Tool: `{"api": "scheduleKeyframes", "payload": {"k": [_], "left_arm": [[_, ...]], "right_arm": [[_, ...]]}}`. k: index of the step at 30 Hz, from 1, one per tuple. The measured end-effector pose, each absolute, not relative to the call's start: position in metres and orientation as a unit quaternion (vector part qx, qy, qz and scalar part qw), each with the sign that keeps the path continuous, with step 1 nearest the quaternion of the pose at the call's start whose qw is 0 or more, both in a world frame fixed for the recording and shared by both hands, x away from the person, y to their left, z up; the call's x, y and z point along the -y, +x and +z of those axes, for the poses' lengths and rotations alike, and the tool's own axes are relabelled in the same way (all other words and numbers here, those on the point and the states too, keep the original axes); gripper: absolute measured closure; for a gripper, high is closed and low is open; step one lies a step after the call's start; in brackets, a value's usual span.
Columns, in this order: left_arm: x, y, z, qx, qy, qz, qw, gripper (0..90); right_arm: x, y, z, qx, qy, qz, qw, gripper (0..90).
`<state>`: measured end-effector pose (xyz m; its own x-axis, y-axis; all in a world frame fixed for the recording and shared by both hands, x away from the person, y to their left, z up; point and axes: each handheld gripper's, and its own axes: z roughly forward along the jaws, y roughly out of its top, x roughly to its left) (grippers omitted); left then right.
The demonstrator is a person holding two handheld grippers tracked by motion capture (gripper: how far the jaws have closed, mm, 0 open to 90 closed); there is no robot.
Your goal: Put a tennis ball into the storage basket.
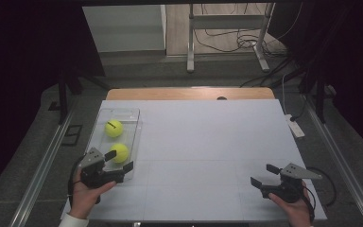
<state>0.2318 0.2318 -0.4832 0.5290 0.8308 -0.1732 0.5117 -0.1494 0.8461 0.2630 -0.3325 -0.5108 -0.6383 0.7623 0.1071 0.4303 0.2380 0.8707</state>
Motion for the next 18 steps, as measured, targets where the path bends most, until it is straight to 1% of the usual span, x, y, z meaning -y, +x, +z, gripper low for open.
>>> {"api": "scheduleKeyframes", "payload": {"k": [8, 18], "left_arm": [[-0.2238, 0.2263, -0.4909, -0.445, 0.751, 0.165, 0.459, 17.6], [-0.223, 0.2278, -0.4913, -0.441, 0.751, 0.171, 0.46, 17.6]], "right_arm": [[0.3332, 0.2628, -0.5102, -0.769, 0.385, 0.48, 0.174, 13.3], [0.333, 0.262, -0.5096, -0.769, 0.382, 0.482, 0.172, 13.3]]}}
